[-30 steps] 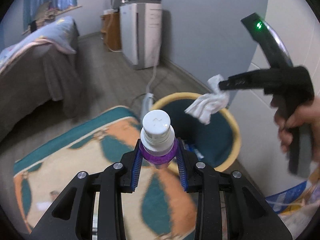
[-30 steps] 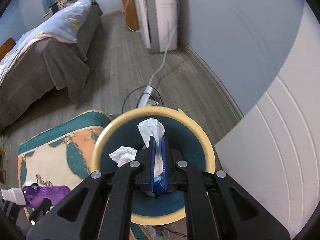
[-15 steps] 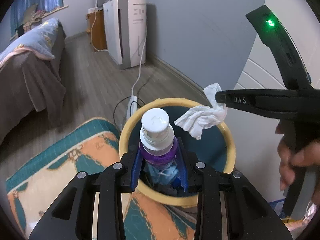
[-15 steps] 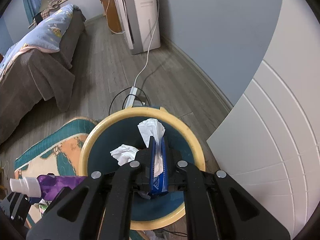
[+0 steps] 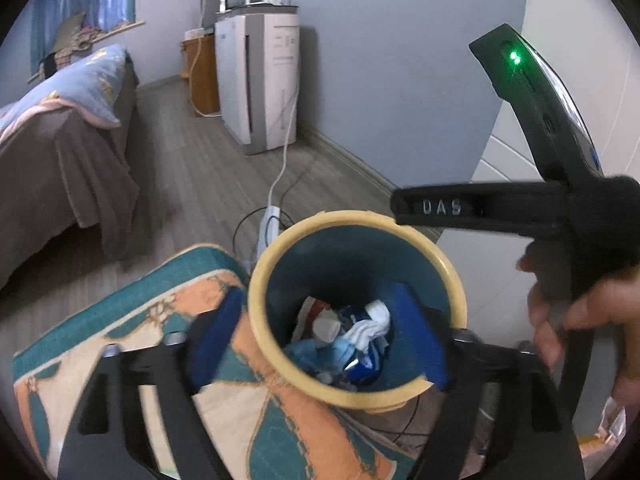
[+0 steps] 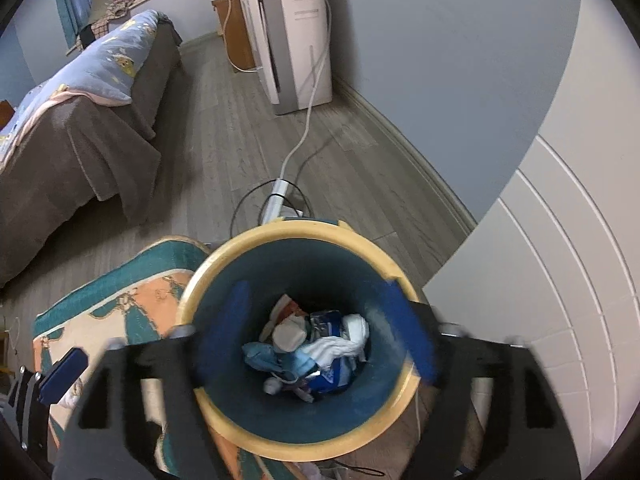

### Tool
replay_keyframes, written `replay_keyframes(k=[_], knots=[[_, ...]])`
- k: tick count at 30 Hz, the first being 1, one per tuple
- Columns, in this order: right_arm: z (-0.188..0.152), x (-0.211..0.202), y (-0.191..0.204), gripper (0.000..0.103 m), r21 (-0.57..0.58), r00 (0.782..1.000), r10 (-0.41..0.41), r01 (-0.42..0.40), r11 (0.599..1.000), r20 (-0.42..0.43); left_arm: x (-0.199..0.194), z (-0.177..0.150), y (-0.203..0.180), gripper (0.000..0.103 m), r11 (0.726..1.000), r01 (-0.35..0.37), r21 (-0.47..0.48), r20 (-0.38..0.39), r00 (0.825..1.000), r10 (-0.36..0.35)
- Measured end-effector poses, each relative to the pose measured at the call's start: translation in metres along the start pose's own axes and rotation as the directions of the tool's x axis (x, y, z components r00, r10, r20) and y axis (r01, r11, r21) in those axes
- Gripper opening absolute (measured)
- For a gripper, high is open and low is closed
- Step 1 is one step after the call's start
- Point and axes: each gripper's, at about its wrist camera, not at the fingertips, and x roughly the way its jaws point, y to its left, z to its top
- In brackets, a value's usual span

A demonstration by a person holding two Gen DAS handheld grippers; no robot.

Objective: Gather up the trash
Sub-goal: 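Open both grippers to drop the spray bottle and tissue into the bin, then move both grippers back over the rug toward the medicine box and tissue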

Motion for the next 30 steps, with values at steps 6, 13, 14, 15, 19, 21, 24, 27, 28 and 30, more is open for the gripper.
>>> replay_keyframes(k=[6, 13, 14, 15, 19, 21, 24, 27, 28, 30], knots=[[0.000, -0.005, 0.019, 0.097, -0.034, 1.000, 0.026, -0.026, 0.999, 0.002, -0.019, -0.018, 0.032, 0.095, 0.995, -0.068, -0.076, -0.030, 0.997, 0.066], [-0.009, -0.008, 0.048, 0.097, -0.096, 0.999, 0.053, -0.054, 0.994, -0.010, -0.055, -0.047, 0.088, 0.096, 0.971, -0.180, -0.158, -0.077, 0.983, 0.169], [-0.010, -0.009, 0.054, 0.097, -0.110, 0.998, 0.069, -0.070, 0.991, -0.013, -0.061, -0.052, 0.097, 0.096, 0.964, -0.211, -0.162, -0.095, 0.976, 0.197], [-0.011, -0.009, 0.059, 0.097, -0.125, 0.997, 0.078, -0.079, 0.989, -0.013, -0.065, -0.056, 0.105, 0.096, 0.959, -0.230, -0.166, -0.111, 0.971, 0.214], [-0.020, -0.014, 0.085, 0.097, -0.216, 0.997, 0.077, -0.075, 0.973, 0.002, -0.092, -0.077, 0.142, 0.096, 0.928, -0.309, -0.209, -0.185, 0.944, 0.273], [-0.024, -0.014, 0.097, 0.097, -0.250, 0.997, 0.081, -0.078, 0.965, 0.002, -0.106, -0.087, 0.158, 0.096, 0.911, -0.340, -0.235, -0.189, 0.935, 0.300], [-0.031, -0.016, 0.115, 0.097, -0.289, 0.995, 0.098, -0.094, 0.953, -0.004, -0.124, -0.100, 0.180, 0.096, 0.880, -0.363, -0.306, -0.174, 0.930, 0.323], [-0.042, -0.018, 0.139, 0.097, -0.345, 0.989, 0.145, -0.147, 0.927, -0.033, -0.132, -0.107, 0.196, 0.096, 0.855, -0.361, -0.372, -0.161, 0.932, 0.324], [-0.046, -0.019, 0.146, 0.097, -0.364, 0.987, 0.155, -0.159, 0.918, -0.039, -0.134, -0.109, 0.199, 0.096, 0.851, -0.365, -0.379, -0.157, 0.931, 0.329], [-0.058, -0.020, 0.166, 0.097, -0.428, 0.983, 0.174, -0.181, 0.885, -0.056, -0.138, -0.112, 0.206, 0.096, 0.848, -0.381, -0.369, -0.153, 0.924, 0.349]])
